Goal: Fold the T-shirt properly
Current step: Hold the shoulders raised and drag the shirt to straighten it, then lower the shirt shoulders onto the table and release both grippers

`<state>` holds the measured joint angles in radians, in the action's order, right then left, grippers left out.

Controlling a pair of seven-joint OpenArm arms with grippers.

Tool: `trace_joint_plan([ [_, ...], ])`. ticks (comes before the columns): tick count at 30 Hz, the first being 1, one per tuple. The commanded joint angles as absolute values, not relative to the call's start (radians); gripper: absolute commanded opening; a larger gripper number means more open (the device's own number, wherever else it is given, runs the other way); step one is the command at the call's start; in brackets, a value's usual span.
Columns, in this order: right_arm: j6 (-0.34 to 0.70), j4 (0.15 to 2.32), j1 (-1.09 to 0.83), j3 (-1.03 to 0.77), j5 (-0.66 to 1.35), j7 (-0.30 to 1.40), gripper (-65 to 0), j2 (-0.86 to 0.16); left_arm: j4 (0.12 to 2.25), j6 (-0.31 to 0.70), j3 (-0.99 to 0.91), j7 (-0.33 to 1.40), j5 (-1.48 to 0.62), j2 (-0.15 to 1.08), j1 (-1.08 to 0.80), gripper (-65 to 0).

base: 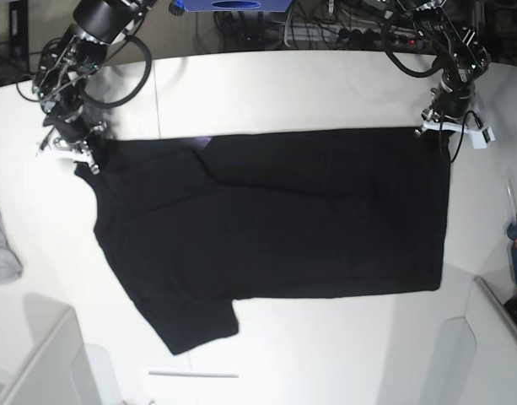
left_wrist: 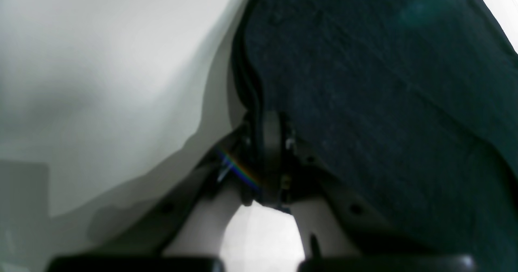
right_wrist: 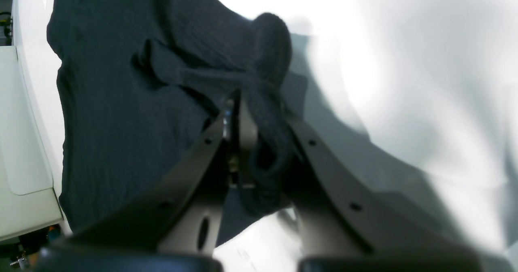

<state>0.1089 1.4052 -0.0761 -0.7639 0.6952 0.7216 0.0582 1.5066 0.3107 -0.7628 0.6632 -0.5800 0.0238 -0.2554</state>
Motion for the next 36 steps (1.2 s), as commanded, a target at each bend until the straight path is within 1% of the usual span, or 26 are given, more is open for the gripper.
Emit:
trace_joint_plan([
  [1,0.087,1.409,-0.076,-0.765,0.665,0.742,-65.0,0.054,1.512,0.300,-0.756,0.688,-0.568,0.045,-0.265,-65.0],
  [7,0.087,1.426,-0.094,-0.769,0.665,0.743,-65.0,0.053,1.549,0.300,-0.716,0.688,-0.573,0.090,-0.314,-65.0],
  [20,0.085,1.641,-0.242,-0.769,0.667,0.750,-65.0,0.061,1.701,0.303,-0.711,0.688,-0.575,0.102,-0.479,-65.0],
  [28,0.085,1.715,-0.331,-0.771,0.668,0.750,-65.0,0.064,1.722,0.305,-0.717,0.688,-0.575,0.097,-0.555,-65.0],
  [32,0.085,1.751,-0.374,-0.771,0.668,0.750,-65.0,0.090,1.722,0.306,-0.717,0.688,-0.575,0.097,-0.584,-65.0],
  [36,0.085,1.756,-0.392,-0.771,0.668,0.750,-65.0,0.091,1.724,0.306,-0.717,0.688,-0.575,0.097,-0.607,-65.0],
])
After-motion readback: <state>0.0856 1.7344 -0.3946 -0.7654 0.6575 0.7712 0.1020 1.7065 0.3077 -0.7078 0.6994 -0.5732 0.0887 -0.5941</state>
